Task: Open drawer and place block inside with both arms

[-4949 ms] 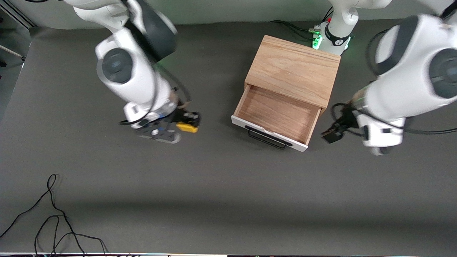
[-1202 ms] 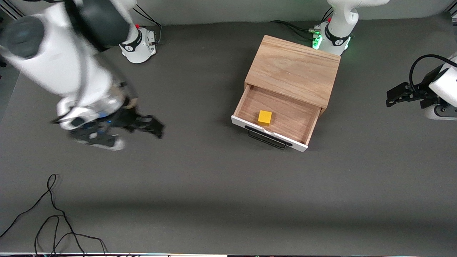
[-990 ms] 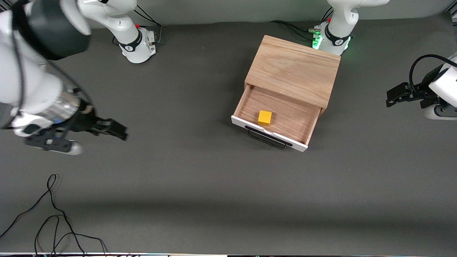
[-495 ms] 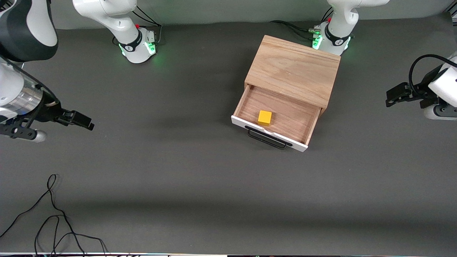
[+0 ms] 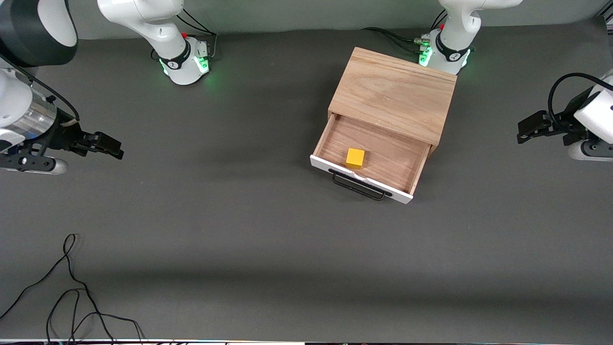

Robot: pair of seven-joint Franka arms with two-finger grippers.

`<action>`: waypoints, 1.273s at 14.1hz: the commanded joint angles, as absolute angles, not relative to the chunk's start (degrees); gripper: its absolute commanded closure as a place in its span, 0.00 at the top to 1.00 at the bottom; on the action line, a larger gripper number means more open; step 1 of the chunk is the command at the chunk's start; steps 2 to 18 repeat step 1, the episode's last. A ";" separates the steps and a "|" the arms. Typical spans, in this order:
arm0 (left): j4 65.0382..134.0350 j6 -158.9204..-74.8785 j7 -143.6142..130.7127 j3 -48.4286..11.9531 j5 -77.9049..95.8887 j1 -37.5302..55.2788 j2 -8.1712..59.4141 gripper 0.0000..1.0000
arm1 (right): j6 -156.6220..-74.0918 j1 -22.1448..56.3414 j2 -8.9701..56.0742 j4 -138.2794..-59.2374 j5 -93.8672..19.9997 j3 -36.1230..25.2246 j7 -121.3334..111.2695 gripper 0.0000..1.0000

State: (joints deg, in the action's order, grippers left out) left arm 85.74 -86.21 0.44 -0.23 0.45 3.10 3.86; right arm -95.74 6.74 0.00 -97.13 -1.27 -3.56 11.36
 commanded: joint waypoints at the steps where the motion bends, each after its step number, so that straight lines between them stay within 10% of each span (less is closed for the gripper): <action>1: 85.78 -86.48 1.41 0.18 -0.35 3.78 3.60 1.00 | -94.22 6.85 0.35 -94.84 -0.70 -4.39 10.02 1.00; 18: 85.78 -86.48 1.41 0.18 -0.35 3.78 3.60 1.00 | -94.22 6.85 0.35 -94.84 -0.70 -4.39 10.02 1.00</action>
